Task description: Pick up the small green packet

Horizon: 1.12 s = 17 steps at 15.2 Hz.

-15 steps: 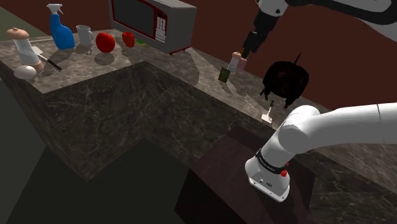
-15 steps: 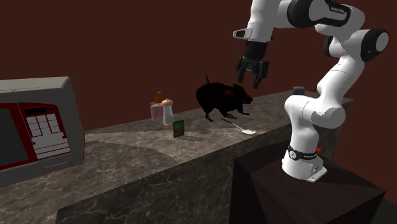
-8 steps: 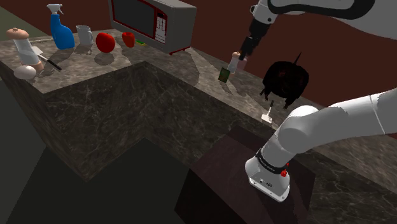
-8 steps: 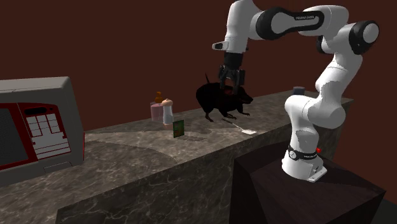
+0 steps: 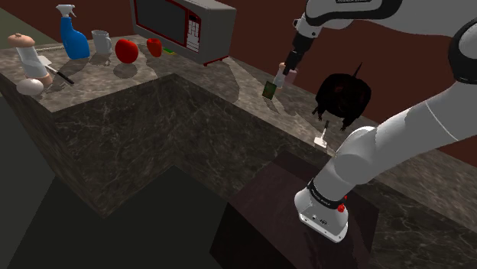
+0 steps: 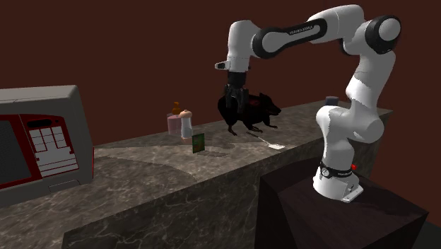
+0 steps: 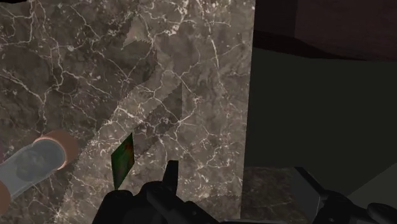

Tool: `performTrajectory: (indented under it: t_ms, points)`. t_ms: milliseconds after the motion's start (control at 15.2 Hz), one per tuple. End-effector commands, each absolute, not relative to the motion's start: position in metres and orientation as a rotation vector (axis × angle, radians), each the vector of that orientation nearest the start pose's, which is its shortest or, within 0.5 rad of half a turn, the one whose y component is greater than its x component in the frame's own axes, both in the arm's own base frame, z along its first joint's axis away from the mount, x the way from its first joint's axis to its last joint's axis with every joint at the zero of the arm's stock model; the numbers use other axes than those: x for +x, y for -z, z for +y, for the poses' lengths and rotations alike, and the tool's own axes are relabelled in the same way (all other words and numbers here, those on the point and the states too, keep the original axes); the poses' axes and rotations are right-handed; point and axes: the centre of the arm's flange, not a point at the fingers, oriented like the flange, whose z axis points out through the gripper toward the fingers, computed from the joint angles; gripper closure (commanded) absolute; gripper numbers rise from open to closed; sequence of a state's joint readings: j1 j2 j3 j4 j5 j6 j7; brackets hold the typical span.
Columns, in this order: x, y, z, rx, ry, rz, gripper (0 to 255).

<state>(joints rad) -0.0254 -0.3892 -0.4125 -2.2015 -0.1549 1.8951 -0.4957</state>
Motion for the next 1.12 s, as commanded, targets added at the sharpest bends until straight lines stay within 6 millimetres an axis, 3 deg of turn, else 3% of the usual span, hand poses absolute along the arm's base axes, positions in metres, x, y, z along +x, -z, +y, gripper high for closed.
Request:
performTrajectory:
  t_ms: [0, 924, 1056]
  points:
    - [0.41, -0.516, -0.242, -3.145, 0.076, -0.223, 0]
    - [0.506, -0.419, -0.382, -3.06, 0.034, -0.356, 0]
    - [0.507, -0.412, -0.384, -3.059, 0.033, -0.358, 0]
